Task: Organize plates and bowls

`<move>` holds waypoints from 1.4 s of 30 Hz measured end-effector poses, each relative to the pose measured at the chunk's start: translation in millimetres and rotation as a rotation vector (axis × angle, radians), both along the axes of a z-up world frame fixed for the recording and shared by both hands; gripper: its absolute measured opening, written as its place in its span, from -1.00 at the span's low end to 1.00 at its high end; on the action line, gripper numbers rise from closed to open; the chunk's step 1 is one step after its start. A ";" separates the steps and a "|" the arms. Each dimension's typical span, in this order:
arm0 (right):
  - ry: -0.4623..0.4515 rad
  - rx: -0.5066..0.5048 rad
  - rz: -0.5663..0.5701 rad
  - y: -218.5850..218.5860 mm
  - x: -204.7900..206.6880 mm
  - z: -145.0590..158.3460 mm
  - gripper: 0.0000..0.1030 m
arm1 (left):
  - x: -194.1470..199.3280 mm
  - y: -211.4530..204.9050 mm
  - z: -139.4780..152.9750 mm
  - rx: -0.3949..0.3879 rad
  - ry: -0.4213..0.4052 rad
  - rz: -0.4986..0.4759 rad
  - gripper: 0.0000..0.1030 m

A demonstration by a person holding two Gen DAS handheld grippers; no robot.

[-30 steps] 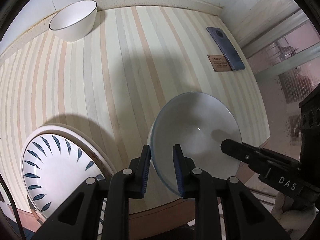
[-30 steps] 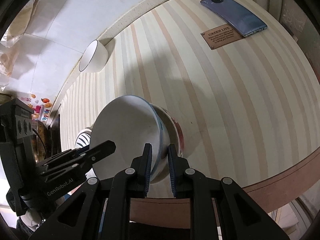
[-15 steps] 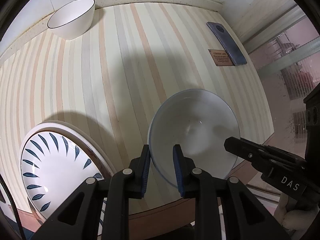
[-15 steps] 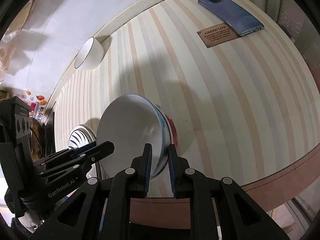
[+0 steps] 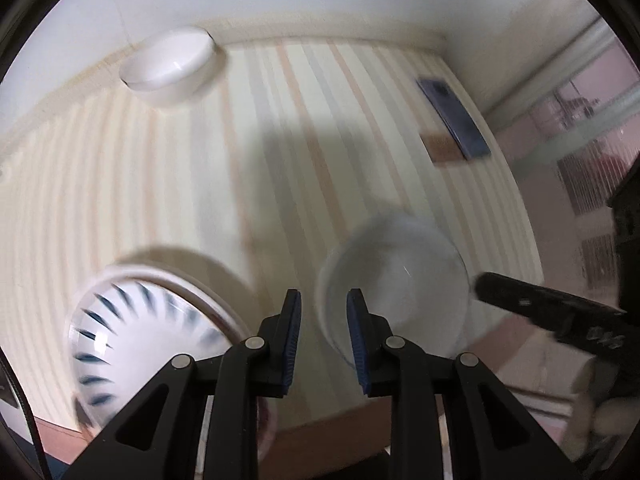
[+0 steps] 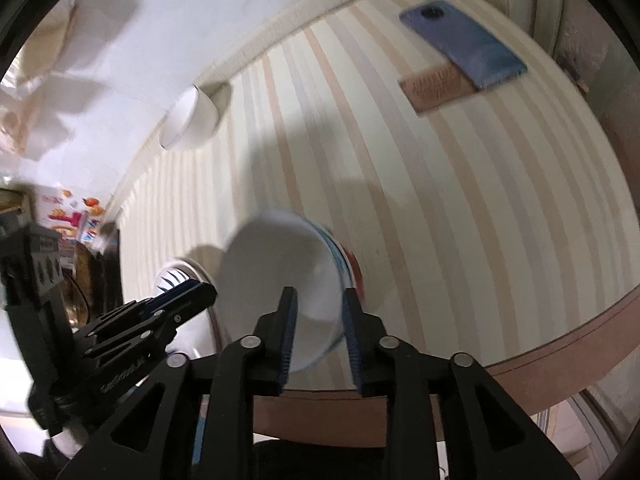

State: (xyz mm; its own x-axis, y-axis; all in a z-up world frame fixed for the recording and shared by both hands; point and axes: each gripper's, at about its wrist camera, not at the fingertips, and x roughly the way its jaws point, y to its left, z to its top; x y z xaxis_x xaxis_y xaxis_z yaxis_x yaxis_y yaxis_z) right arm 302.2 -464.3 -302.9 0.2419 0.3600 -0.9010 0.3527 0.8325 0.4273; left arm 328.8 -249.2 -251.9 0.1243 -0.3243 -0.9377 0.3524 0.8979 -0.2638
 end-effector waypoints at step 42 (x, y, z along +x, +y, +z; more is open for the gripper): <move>0.009 0.133 0.199 96.8 336.7 -110.0 -0.15 | 276.9 126.5 -122.5 -0.155 0.165 0.455 -0.54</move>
State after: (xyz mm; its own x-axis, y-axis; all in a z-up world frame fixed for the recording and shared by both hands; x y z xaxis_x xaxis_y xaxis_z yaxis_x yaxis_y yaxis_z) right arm 638.9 -367.5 -412.9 0.1460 0.5155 -0.8444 0.1913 0.8227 0.5353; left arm 605.7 -122.7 -374.4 0.1397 -0.4084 -0.9020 -0.1227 0.8968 -0.4250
